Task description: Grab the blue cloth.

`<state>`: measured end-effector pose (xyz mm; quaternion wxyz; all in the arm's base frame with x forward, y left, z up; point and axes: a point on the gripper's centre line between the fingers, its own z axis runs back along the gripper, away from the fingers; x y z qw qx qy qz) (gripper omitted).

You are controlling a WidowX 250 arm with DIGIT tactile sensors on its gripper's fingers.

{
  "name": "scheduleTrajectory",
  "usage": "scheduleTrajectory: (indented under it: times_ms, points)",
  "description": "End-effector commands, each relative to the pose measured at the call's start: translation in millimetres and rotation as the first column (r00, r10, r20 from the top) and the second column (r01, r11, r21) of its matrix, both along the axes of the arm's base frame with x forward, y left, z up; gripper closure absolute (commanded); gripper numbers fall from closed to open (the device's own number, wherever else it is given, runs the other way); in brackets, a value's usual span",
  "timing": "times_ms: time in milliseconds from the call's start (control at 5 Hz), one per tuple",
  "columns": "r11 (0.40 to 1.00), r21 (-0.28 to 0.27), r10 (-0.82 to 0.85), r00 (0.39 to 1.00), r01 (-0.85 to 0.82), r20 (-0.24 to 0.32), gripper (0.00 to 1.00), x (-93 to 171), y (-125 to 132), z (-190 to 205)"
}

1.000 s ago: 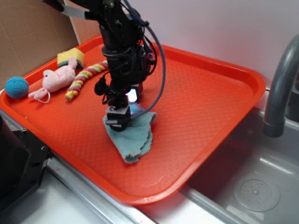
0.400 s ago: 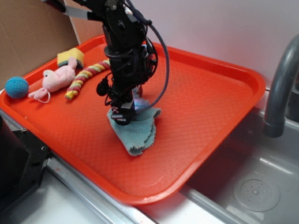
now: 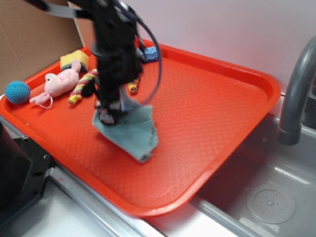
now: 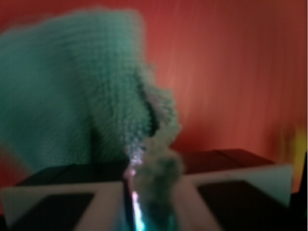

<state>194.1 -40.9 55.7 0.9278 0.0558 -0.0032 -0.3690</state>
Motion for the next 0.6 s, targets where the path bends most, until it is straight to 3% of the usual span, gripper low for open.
scheduleTrajectory:
  times_ms: [0,200,400]
  points:
    - [0.881,-0.049,0.472,0.878,-0.470,0.074,1.00,-53.5,0.8,105.0]
    - [0.730,-0.131,0.680,0.733,-0.671,0.032,1.00,-63.2,-4.6,156.2]
    - [0.605,-0.117,0.792,0.610,-0.787,-0.002,1.00,-56.2,0.5,179.9]
